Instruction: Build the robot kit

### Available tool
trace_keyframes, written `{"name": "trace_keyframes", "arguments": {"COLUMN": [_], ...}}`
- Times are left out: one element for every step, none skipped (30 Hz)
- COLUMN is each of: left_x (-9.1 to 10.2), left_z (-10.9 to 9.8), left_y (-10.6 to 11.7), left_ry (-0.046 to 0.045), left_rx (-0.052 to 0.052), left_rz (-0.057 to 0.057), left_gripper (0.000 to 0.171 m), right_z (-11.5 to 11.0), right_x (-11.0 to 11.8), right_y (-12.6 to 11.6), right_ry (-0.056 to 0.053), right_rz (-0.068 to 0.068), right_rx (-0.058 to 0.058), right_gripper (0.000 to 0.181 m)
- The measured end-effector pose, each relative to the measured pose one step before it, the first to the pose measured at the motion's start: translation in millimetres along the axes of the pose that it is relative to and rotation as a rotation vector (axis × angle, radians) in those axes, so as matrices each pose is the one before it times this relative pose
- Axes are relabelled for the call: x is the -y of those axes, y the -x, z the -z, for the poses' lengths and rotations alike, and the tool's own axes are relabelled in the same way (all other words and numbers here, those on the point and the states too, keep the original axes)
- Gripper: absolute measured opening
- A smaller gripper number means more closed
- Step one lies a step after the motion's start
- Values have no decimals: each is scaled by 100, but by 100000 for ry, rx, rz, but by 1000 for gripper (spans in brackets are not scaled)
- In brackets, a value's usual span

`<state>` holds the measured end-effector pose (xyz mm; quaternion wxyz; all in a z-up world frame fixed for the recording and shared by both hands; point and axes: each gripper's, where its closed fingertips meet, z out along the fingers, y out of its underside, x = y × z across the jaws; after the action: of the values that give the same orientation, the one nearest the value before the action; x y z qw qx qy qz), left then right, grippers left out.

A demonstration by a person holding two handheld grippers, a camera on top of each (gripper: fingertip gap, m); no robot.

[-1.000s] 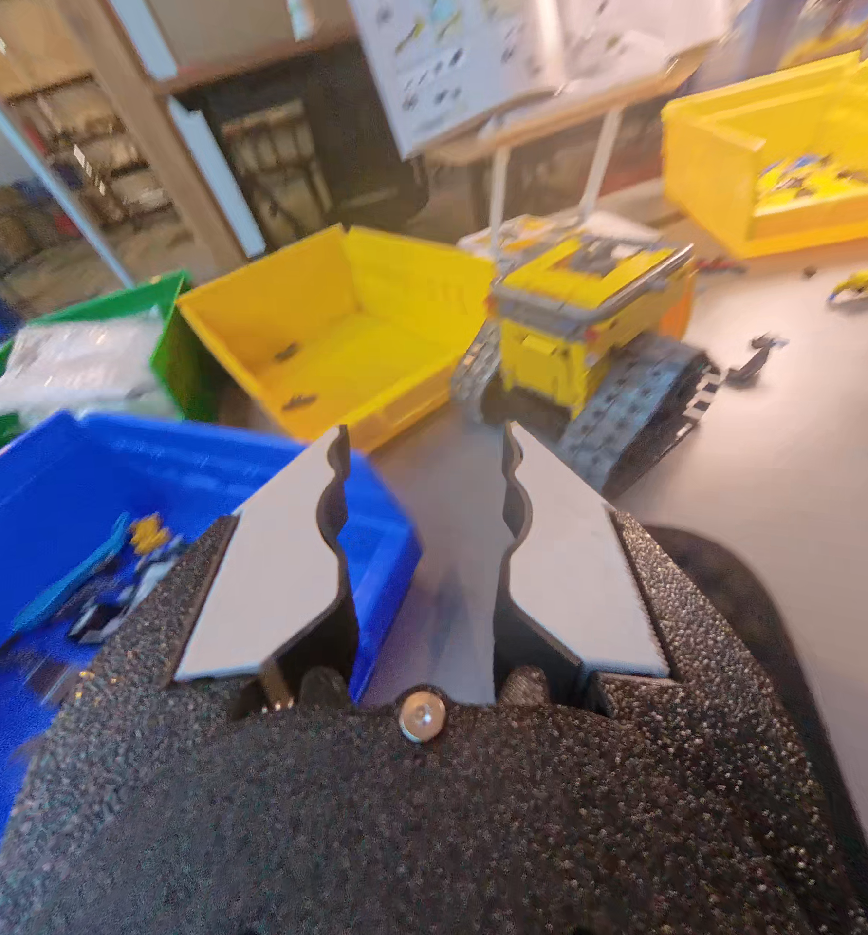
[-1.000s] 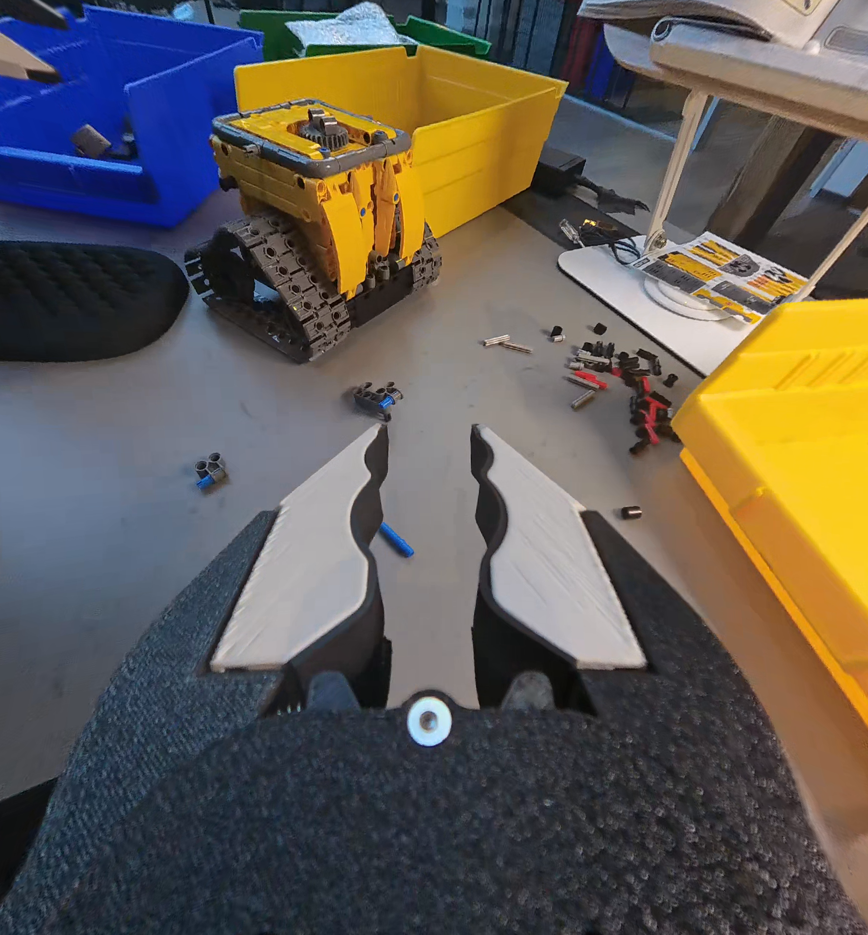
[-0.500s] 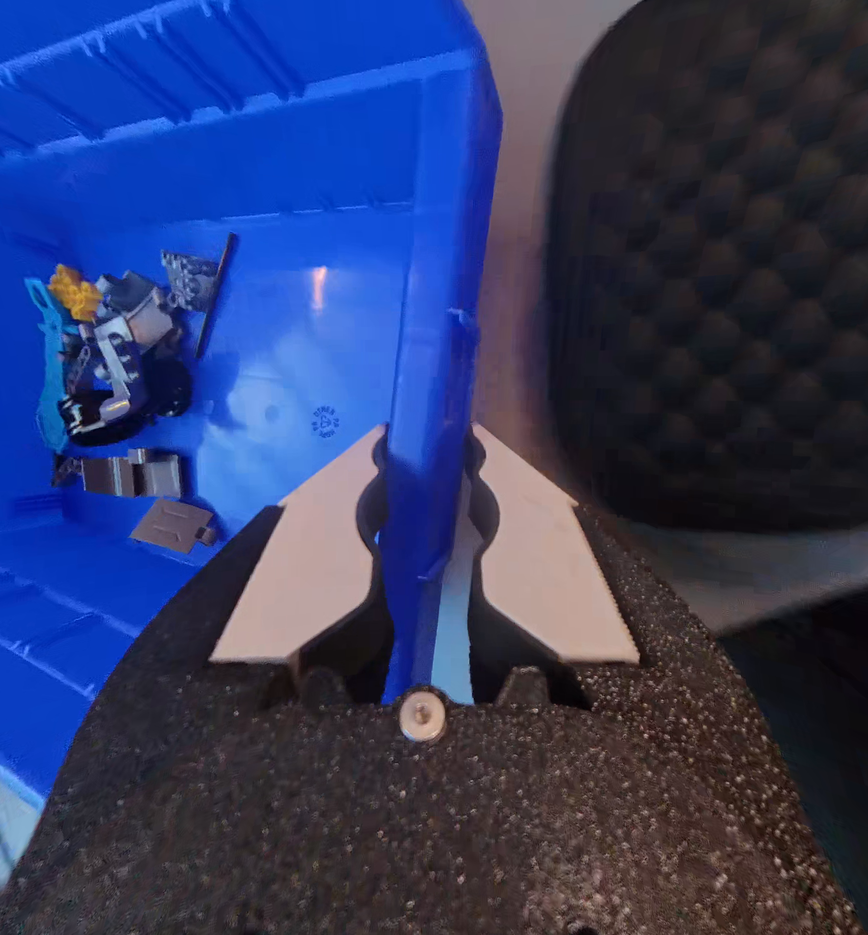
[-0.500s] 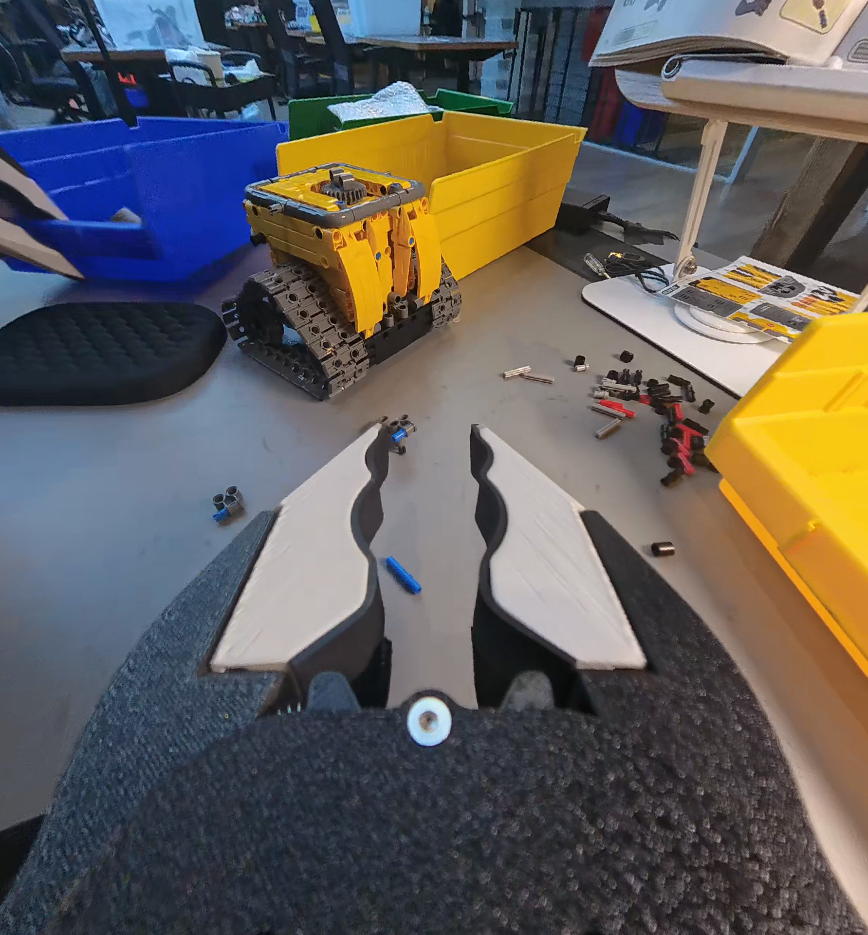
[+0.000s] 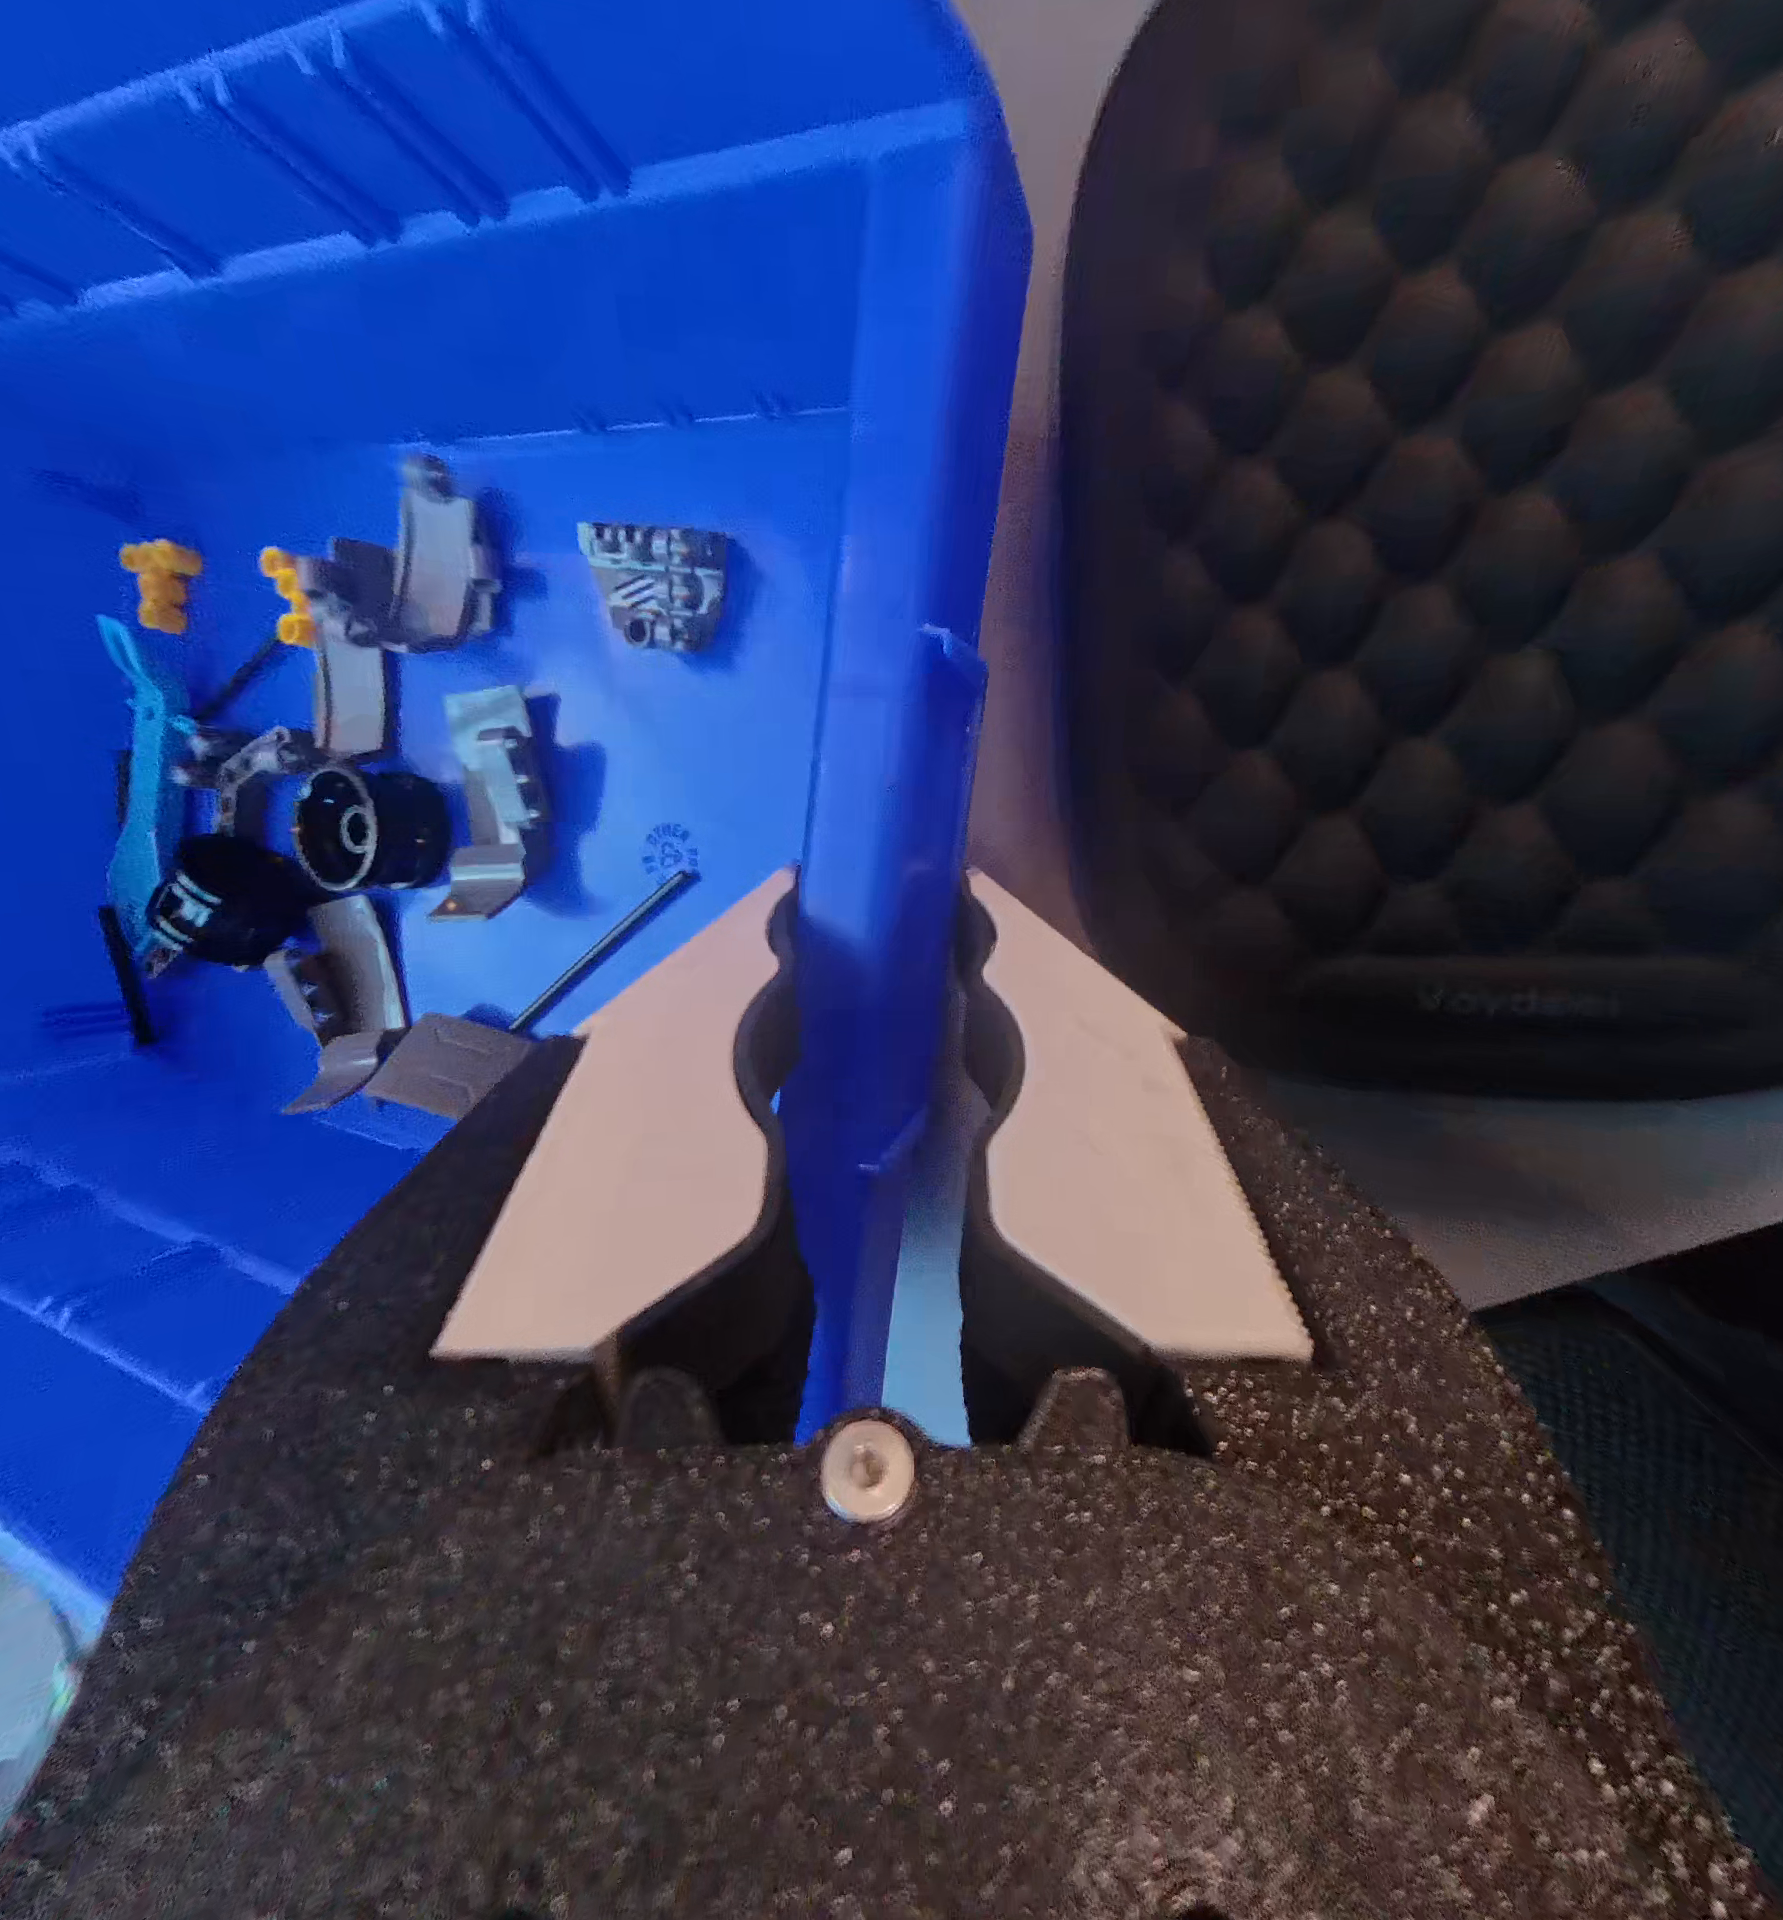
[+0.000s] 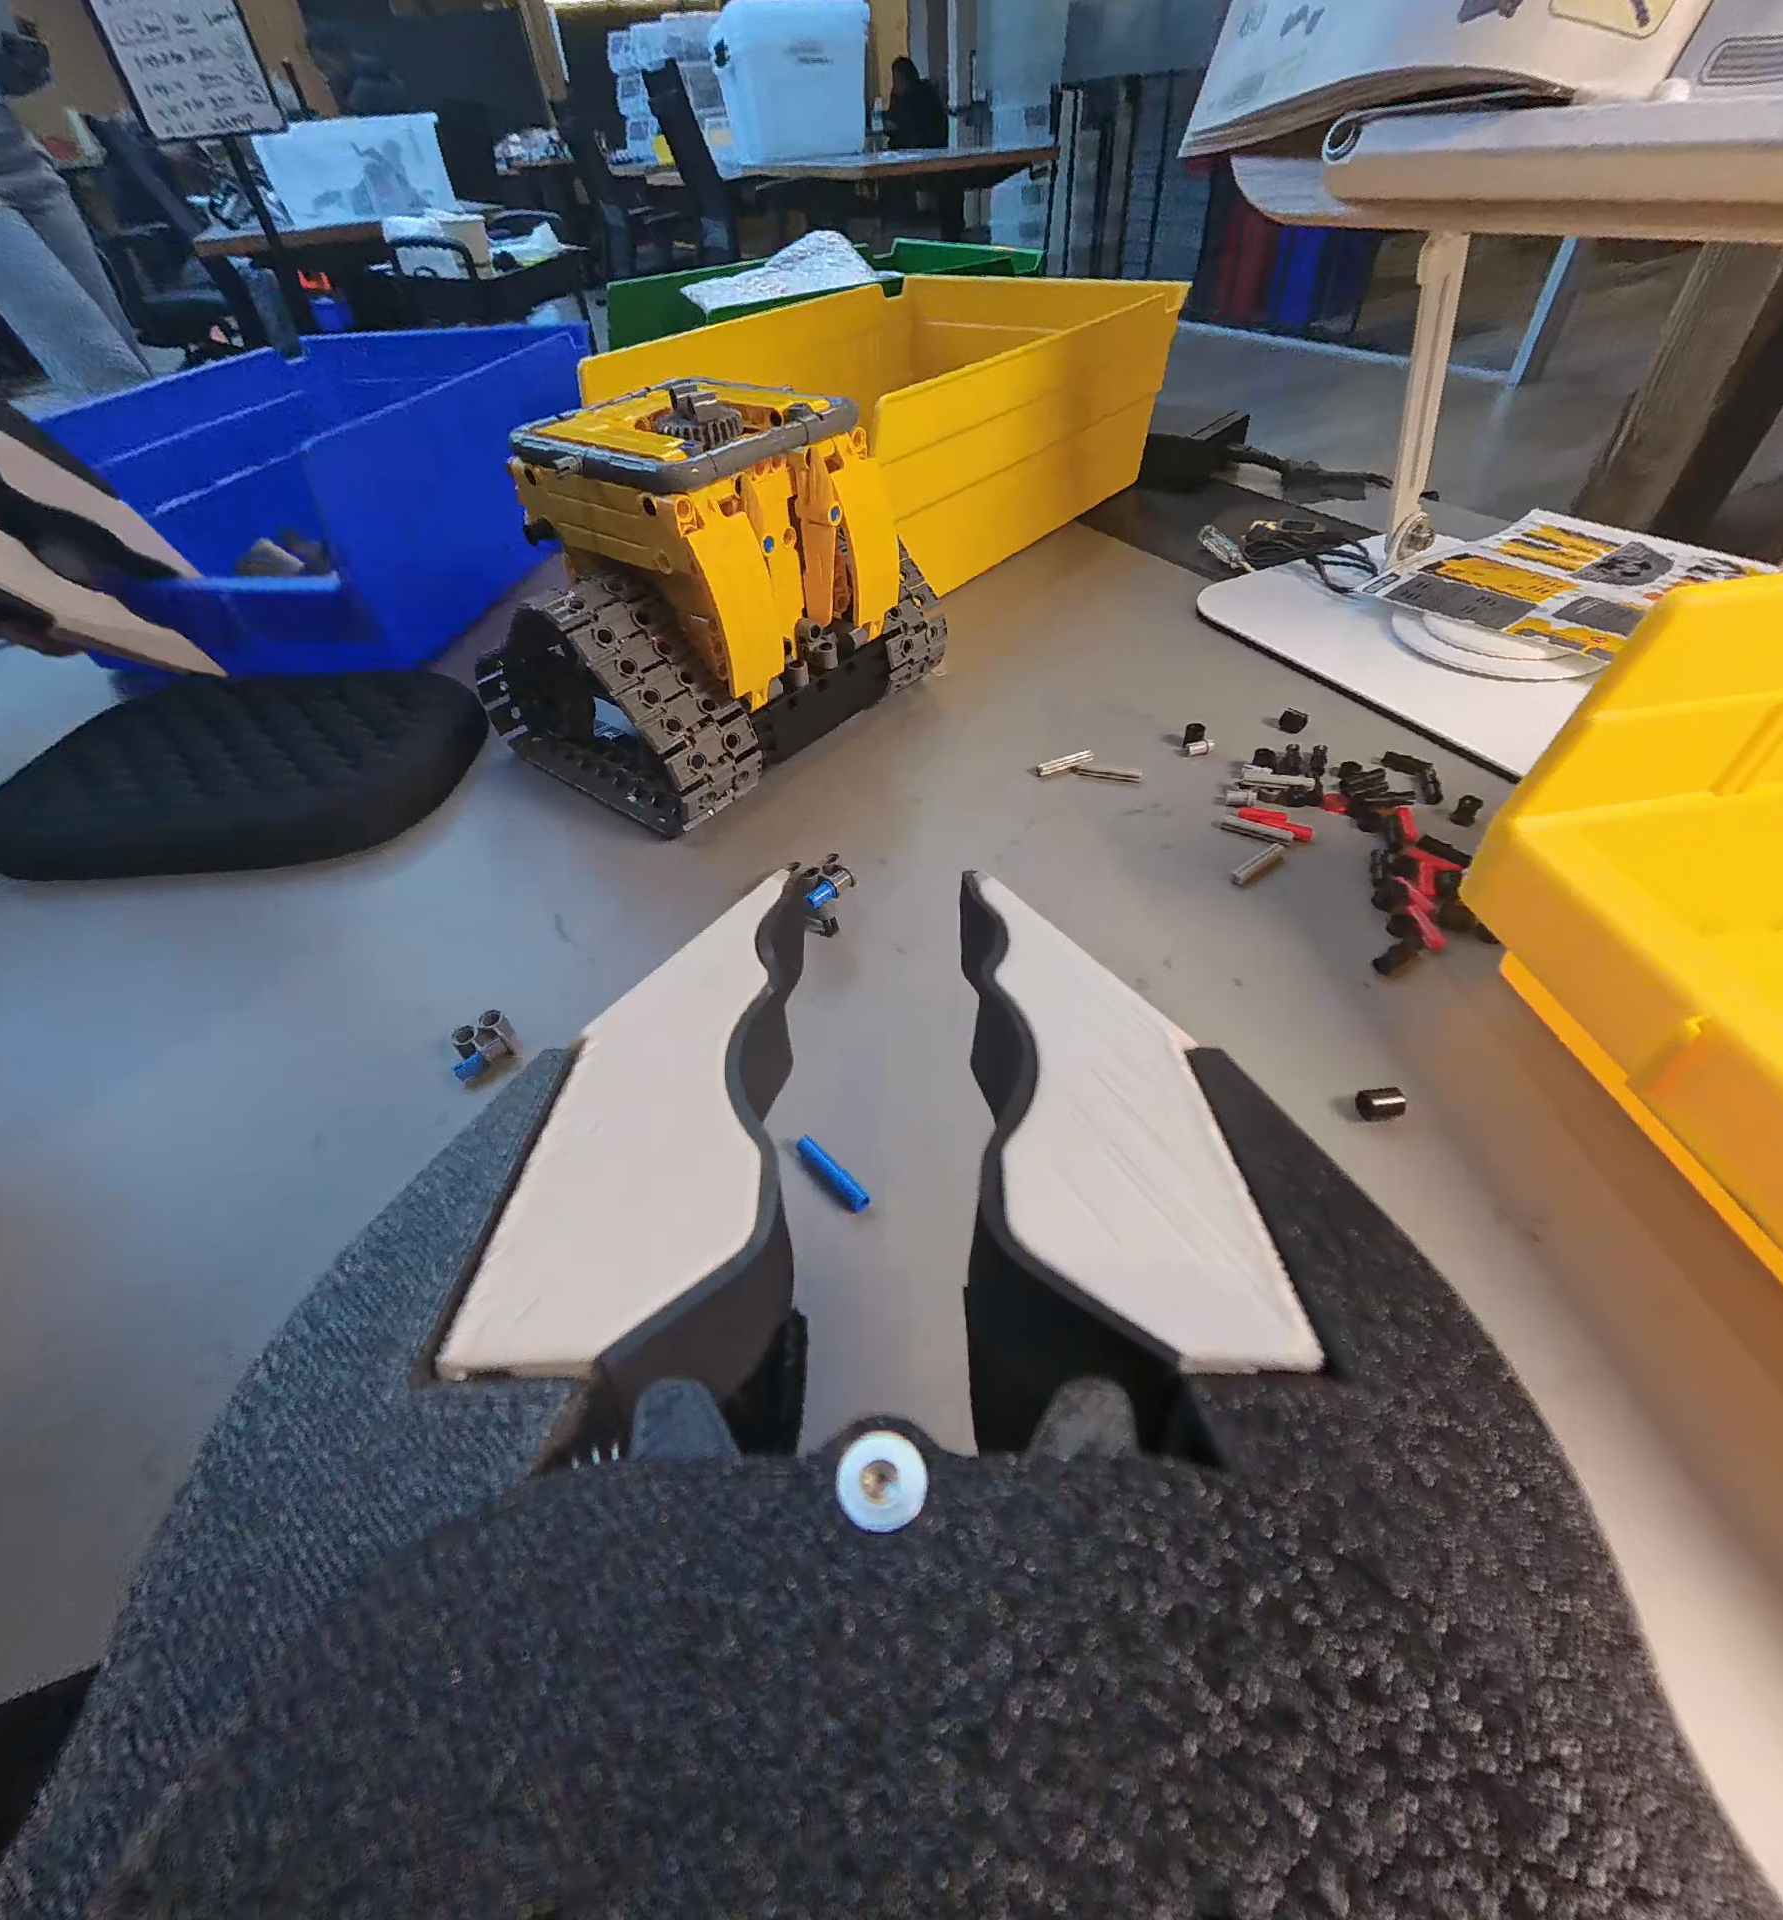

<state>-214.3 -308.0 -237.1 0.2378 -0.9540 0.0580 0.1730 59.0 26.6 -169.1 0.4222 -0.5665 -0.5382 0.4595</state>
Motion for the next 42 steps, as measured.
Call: {"name": "trace_keyframes", "arguments": {"left_x": [111, 317, 90, -20, -5, 81, 28, -19, -31, -33, 2, 6, 1, 5, -20, -2, 15, -4, -40, -38, -76, -100, -136, -148, -176, -163, -143, -155, -166, -164, -181, -126, -109, 3, 180, 383, 580, 921, 1237, 1378, 1419, 1381], "left_z": [-346, -53, -88, -197, -218, -108, -85, -110, -106, -106, -88, -86, -100, -107, -99, -104, -101, -95, -97, -79, -56, -46, -44, -5, 14, 13, 41, 55, 75, 103, 120, 158, 169, 208, 282, 343, 411, 529, 623, 604, 507, 358], "left_y": [0, 134, 168, 202, 192, 221, 195, 226, 227, 207, 190, 168, 183, 185, 211, 184, 182, 209, 222, 239, 254, 262, 306, 379, 305, 283, 216, 203, 162, 141, 118, 125, 100, 59, 24, -44, -90, -48, 80, 16, -27, 51], "left_ry": [-799, -1289, -153, 258, 46, -414, -173, -49, -35, -27, -165, -184, -200, -302, -209, -401, -617, -556, -622, -770, -813, -973, -1041, -1104, -819, -955, -1147, -1144, -979, -980, -888, -1010, -879, -1280, -1977, -2860, -3721, -5504, -6983, -7139, -6796, -6257], "left_rx": [1255, -11, 232, 1094, 1123, 1046, 303, 579, 721, 636, 406, 345, 554, 754, 899, 485, 502, 798, 972, 1128, 1177, 1366, 1633, 2095, 1632, 1472, 1077, 850, 479, 137, 126, 120, 156, -43, -479, -1196, -1832, -1818, -1361, -1937, -2051, -1206], "left_rz": [-991, 2381, 503, -775, -528, -177, 240, -387, -770, -668, -211, -155, -516, -982, -951, -263, -148, -458, -655, -668, -483, -314, 84, 0, 25, 246, 379, 881, 1571, 1650, 1518, 1310, 1080, 1050, 1656, 2401, 3154, 4398, 5710, 6665, 6989, 6821], "left_gripper": [26, 25, 26, 26, 26, 26, 27, 27, 27, 27, 27, 27, 27, 27, 27, 27, 27, 27, 27, 28, 28, 28, 29, 30, 31, 33, 35, 37, 40, 42, 44, 46, 48, 49, 49, 50, 49, 46, 47, 48, 51, 52], "right_z": [-89, -57, -48, -31, 0, 17, 3, 8, 12, 12, 32, 0, -17, -29, -44, -37, -26, -35, -35, -41, -41, -44, -46, -48, -50, -54, -51, -64, -56, -57, -60, -64, -53, -56, -35, -33, -24, -5, 13, 36, 47, 72], "right_x": [181, 133, -7, -67, -39, -13, -24, -42, -65, -28, 36, 18, -22, -42, -36, -21, 15, 16, 16, 24, 8, -12, -8, -3, -12, 10, 17, -6, -8, -20, -47, -54, -29, -4, 2, 3, 34, 60, 90, 115, 127, 146], "right_y": [28, 65, 41, -22, -60, -48, -12, -12, -30, -27, -40, -34, -46, -46, -27, -45, -42, -49, -39, -21, -9, -20, -39, -48, -54, -43, -40, -36, -26, -14, 15, -1, 10, 27, 14, 3, -8, -9, -41, -77, -94, -174], "right_ry": [-581, -359, 555, 752, 295, -102, -213, -229, -142, -120, -170, -38, 85, 110, 253, 190, 16, 24, 29, 48, 85, 94, 67, 42, 44, -49, -37, 97, 175, 187, 321, 402, 249, 58, 52, -23, -206, -379, -571, -803, -927, -1024], "right_rz": [-569, -235, 47, 429, 530, 147, -383, -627, -449, -198, -52, -133, -270, -413, -416, -184, 44, 64, 45, 72, 122, 152, 70, -82, -171, -160, -135, -97, -44, -21, 4, 36, 71, 73, 52, -22, -44, -24, 6, 19, 48, 90], "right_rx": [593, 671, 368, -84, -445, -404, -111, -86, -188, -196, -182, -28, -25, -12, 104, -54, -216, -254, -197, -130, -87, -138, -242, -317, -324, -322, -295, -240, -221, -125, 26, -1, 26, 146, 113, 152, 133, 64, -81, -249, -417, -893], "right_gripper": [30, 30, 30, 30, 30, 30, 30, 30, 30, 30, 30, 30, 30, 30, 30, 30, 30, 30, 30, 30, 30, 30, 30, 30, 30, 30, 30, 30, 30, 30, 30, 30, 30, 30, 30, 30, 30, 30, 30, 30, 30, 31]}}
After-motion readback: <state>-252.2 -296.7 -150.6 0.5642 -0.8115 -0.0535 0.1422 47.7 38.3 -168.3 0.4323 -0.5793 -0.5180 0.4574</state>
